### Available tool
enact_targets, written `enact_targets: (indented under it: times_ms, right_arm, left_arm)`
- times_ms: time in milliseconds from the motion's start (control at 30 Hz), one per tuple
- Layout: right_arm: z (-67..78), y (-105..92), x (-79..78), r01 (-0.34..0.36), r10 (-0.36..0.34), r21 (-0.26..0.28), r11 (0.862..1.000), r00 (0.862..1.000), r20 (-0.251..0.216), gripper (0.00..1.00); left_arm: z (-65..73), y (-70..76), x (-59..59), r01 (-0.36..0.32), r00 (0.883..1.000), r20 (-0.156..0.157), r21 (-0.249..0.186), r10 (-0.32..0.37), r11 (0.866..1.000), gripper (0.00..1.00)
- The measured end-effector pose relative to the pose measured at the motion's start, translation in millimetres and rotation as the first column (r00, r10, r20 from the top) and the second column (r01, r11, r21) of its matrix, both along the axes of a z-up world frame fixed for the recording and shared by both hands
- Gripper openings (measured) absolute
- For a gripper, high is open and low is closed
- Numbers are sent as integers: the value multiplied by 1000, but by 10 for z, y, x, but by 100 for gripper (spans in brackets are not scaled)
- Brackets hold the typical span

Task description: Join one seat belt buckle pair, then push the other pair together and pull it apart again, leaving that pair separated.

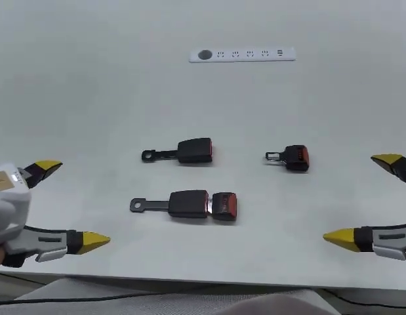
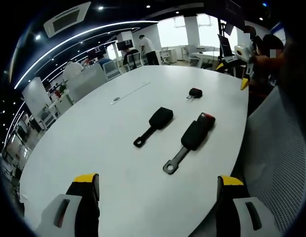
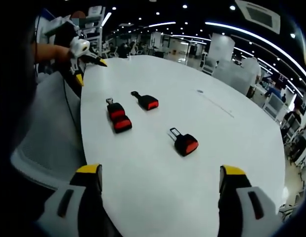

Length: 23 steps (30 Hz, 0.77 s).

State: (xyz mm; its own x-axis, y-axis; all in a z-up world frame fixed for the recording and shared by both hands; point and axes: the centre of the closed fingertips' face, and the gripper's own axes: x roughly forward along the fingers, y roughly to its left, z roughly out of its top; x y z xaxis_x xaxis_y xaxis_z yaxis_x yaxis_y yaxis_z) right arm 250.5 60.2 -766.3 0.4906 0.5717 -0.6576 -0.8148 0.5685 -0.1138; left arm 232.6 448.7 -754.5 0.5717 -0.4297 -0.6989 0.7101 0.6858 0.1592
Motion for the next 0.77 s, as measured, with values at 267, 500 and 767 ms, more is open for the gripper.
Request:
enact_targets:
  times_ms: [267, 500, 767]
  right_arm:
    - [50, -8, 13, 30, -30, 17, 999, 1000, 4, 100]
    - [74, 6, 18, 35, -35, 17, 999, 999, 11, 100]
    - [76, 53, -2, 31, -31, 18, 999, 999, 11, 100]
  left_arm:
    - [-8, -9, -39, -3, 1000, -10, -10, 3, 1000, 100]
    - [1, -33, -30, 9, 1000, -6, -5, -9, 1000, 100]
    - [5, -55, -37, 19, 1000, -5, -2, -19, 1000, 100]
